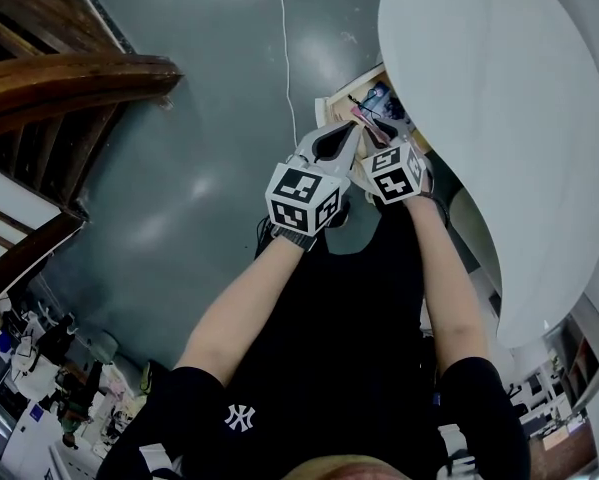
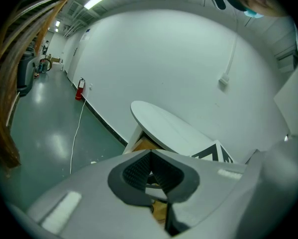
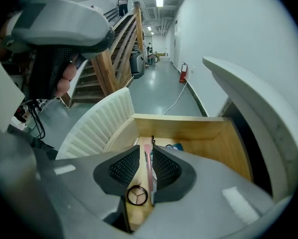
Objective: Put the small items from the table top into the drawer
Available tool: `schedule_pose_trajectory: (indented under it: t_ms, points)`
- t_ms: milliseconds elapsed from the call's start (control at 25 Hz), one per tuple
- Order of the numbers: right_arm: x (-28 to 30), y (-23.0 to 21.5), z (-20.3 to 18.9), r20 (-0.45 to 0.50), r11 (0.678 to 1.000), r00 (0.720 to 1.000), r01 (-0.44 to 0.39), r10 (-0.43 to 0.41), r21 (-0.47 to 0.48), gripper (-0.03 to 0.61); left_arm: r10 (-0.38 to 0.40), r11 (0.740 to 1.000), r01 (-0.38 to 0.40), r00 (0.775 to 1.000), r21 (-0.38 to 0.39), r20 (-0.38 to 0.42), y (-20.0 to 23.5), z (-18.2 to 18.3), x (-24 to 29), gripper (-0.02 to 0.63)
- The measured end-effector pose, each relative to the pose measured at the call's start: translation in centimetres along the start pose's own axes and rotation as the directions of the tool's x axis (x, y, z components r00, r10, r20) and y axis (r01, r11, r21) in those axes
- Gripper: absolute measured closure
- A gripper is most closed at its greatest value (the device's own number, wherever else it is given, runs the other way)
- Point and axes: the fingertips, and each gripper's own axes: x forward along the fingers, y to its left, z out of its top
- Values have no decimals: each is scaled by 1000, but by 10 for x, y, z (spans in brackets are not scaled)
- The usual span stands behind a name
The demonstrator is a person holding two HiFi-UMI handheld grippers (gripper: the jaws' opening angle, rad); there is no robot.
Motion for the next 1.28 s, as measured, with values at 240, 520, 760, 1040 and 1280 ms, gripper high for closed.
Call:
schedule_pose_trajectory:
  t_ms: [240, 520, 760, 1040, 1280]
  points:
    - [-22, 1, 7, 32, 1000, 999, 15, -15, 7, 507, 9, 1000, -9, 1000, -1, 3, -5, 3, -4, 614]
    - [-83, -1, 36, 141, 994, 990, 10, -26, 111, 552, 5, 1000, -5, 1000, 6, 14, -27, 24, -19, 614]
    - [-142, -8, 76, 270, 975, 962, -12, -49, 221, 552, -20, 1000, 20, 999, 19, 30, -49, 55, -35, 614]
    - [-211, -17, 116, 383, 956, 918, -11, -106, 292, 553, -63, 997, 60, 997, 50, 44, -80, 95, -52, 614]
    - [-260, -21, 143, 462, 949, 876, -13, -142, 316, 554, -94, 991, 85, 991, 100, 91, -108, 134, -73, 614]
